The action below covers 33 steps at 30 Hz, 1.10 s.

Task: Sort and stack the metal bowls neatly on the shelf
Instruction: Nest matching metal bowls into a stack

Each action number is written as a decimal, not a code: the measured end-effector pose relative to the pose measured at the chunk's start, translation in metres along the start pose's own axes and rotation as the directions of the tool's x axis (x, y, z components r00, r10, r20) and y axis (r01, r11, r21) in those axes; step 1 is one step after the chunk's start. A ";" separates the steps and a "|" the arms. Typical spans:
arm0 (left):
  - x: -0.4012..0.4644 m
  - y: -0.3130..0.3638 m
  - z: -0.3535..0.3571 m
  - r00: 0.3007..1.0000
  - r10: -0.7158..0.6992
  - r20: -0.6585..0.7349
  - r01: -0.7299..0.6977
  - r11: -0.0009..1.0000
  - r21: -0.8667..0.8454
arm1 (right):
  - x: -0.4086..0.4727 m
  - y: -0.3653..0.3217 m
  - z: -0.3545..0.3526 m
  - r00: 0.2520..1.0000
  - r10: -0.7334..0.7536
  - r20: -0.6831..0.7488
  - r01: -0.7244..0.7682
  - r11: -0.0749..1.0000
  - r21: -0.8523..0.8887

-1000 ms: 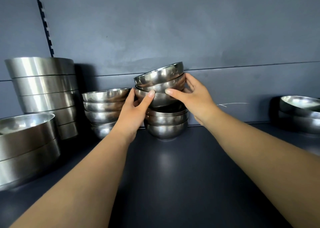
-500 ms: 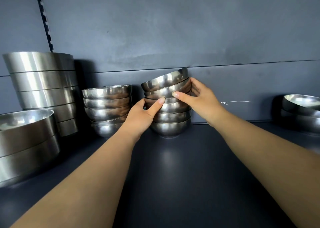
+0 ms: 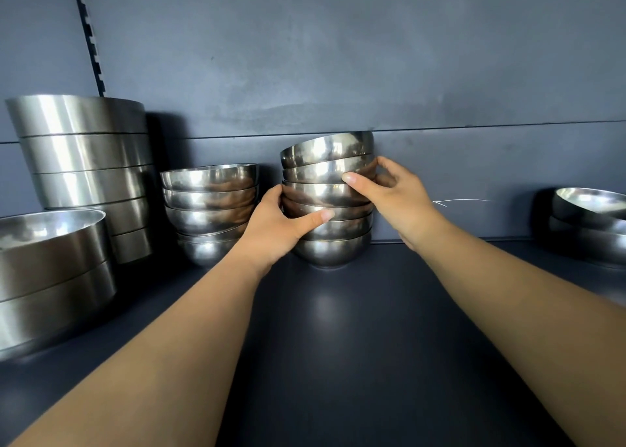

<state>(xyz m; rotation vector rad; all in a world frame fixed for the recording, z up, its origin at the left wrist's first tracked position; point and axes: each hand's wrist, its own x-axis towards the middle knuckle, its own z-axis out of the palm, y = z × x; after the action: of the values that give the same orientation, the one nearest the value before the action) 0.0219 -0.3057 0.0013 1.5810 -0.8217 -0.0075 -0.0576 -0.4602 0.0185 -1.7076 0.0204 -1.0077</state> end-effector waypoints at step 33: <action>0.006 -0.008 0.009 0.997 -0.048 -0.057 0.046 0.998 -0.045 | -0.007 0.008 0.007 0.992 0.123 -0.016 -0.124 0.992 -0.021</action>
<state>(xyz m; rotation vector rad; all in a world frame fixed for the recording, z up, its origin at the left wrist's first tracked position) 0.0261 -0.3173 -0.0046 1.5521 -0.7347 -0.0136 -0.0538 -0.4545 0.0075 -1.6973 0.1452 -0.9306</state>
